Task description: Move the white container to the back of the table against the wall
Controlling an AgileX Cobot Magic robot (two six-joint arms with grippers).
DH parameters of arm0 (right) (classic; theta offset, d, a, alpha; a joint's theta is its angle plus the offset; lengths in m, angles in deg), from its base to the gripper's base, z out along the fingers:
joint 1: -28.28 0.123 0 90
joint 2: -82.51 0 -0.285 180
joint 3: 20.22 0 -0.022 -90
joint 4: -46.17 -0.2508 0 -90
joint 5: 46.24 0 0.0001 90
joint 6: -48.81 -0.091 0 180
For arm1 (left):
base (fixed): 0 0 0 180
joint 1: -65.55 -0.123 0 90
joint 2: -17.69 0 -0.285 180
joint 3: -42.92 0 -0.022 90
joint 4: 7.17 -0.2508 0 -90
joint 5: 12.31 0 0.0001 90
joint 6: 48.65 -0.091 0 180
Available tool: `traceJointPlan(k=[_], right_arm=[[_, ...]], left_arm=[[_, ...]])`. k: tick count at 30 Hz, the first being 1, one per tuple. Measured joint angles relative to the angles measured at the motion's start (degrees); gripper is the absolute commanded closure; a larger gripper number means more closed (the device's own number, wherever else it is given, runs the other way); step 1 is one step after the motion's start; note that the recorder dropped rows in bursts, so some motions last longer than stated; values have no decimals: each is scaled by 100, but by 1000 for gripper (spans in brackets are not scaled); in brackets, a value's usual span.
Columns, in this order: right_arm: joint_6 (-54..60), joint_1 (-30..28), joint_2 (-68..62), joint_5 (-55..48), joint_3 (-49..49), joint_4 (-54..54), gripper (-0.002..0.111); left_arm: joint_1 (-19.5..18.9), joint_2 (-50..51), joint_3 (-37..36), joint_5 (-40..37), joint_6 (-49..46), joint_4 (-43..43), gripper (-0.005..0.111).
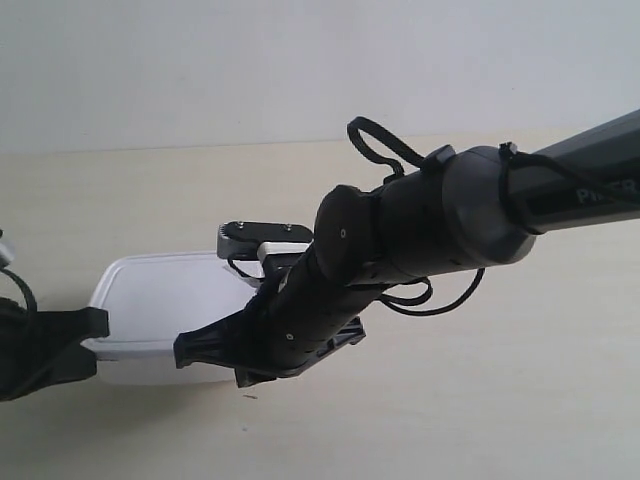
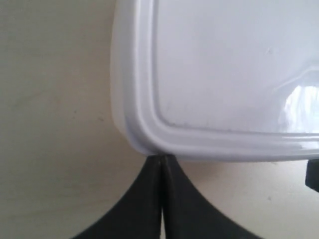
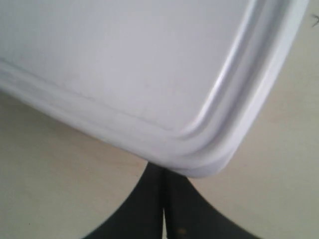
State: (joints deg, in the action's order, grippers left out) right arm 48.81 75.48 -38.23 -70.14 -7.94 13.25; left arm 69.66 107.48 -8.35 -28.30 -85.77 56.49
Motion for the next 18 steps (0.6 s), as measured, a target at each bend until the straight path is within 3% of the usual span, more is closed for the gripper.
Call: traceJointPlan(k=[18], right_arm=[[50,-337,-188,367,-17,0,108]], left_arm=[[0,648,585,-35,-146,-135,107]])
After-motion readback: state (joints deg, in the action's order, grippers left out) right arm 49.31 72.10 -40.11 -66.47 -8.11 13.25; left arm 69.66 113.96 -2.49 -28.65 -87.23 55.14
